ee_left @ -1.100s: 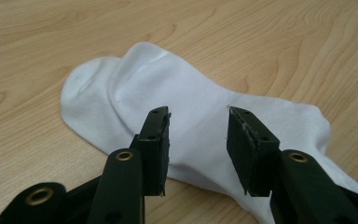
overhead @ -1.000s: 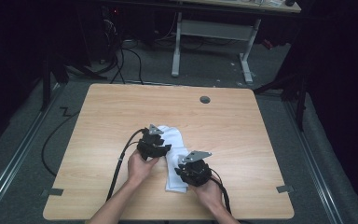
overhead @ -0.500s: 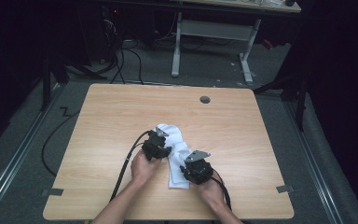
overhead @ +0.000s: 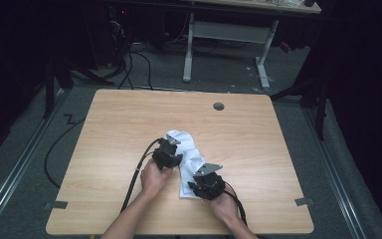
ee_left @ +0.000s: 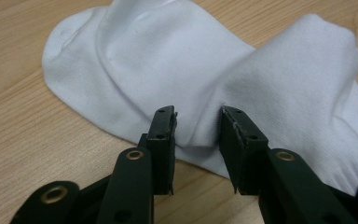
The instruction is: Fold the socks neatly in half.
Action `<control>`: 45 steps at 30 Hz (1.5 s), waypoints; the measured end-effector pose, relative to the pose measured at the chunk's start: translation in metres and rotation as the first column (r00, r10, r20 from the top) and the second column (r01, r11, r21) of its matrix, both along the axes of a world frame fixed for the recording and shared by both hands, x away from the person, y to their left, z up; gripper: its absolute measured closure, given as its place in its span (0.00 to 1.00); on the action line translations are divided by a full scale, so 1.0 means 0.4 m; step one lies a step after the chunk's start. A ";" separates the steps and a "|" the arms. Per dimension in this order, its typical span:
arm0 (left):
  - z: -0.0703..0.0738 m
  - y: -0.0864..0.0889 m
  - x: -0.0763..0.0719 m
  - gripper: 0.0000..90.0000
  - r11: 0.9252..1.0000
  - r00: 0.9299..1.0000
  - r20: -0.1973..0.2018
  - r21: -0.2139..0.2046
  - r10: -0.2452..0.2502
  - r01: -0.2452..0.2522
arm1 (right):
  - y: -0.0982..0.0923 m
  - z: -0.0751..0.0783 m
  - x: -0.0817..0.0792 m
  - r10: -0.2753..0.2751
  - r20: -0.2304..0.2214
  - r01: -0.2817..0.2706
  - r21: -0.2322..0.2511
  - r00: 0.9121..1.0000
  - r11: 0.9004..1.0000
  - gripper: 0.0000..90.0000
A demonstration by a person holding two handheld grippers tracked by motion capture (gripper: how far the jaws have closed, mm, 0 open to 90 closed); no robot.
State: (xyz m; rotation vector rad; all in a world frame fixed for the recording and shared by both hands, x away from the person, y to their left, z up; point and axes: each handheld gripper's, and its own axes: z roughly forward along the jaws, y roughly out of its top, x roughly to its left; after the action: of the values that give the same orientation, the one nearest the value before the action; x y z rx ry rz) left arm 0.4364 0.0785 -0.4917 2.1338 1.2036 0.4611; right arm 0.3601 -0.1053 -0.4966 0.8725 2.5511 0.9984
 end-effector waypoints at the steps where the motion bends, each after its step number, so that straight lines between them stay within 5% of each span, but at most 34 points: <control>1: 0.000 0.000 0.000 0.73 1.000 1.000 0.000 0.000 0.001 -0.001 | -0.002 0.000 0.004 -0.008 -0.003 0.008 0.003 1.000 1.000 0.82; 7: 0.000 -0.003 -0.001 0.73 1.000 1.000 0.000 0.002 0.011 -0.011 | 0.010 0.004 -0.007 0.008 0.048 -0.005 -0.060 0.999 0.998 0.97; 20: 0.001 -0.002 0.000 0.73 1.000 1.000 -0.004 0.000 0.011 -0.011 | 0.016 0.090 -0.037 0.047 0.052 -0.048 0.017 0.998 0.999 0.97; 26: 0.001 0.001 0.001 0.73 1.000 1.000 -0.007 -0.012 0.007 -0.007 | 0.026 0.038 -0.042 0.048 0.010 -0.048 -0.026 0.999 0.999 0.95; 29: 0.001 0.008 0.005 0.72 1.000 1.000 -0.018 -0.031 0.001 -0.002 | 0.016 0.023 -0.039 0.023 -0.013 -0.024 -0.013 1.000 1.000 0.84; 36: 0.015 0.021 0.000 0.70 0.999 1.000 -0.024 -0.052 -0.008 0.007 | 0.006 0.049 -0.024 -0.023 0.074 0.020 0.028 0.997 0.999 0.77; 41: 0.041 0.048 0.001 0.67 0.995 1.000 0.009 -0.098 0.017 -0.016 | 0.011 0.015 0.001 -0.028 0.053 0.029 -0.010 0.998 1.000 0.79; 45: 0.045 0.056 0.034 0.63 0.998 0.999 -0.004 -0.052 0.040 -0.040 | 0.012 0.003 -0.007 -0.022 0.060 0.024 -0.026 0.998 0.999 0.79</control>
State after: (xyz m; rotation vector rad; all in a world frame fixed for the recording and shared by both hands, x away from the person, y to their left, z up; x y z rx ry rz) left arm 0.4500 0.1009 -0.4737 2.0702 1.2488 0.4396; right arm 0.3572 -0.1004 -0.4956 0.8499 2.4929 0.9673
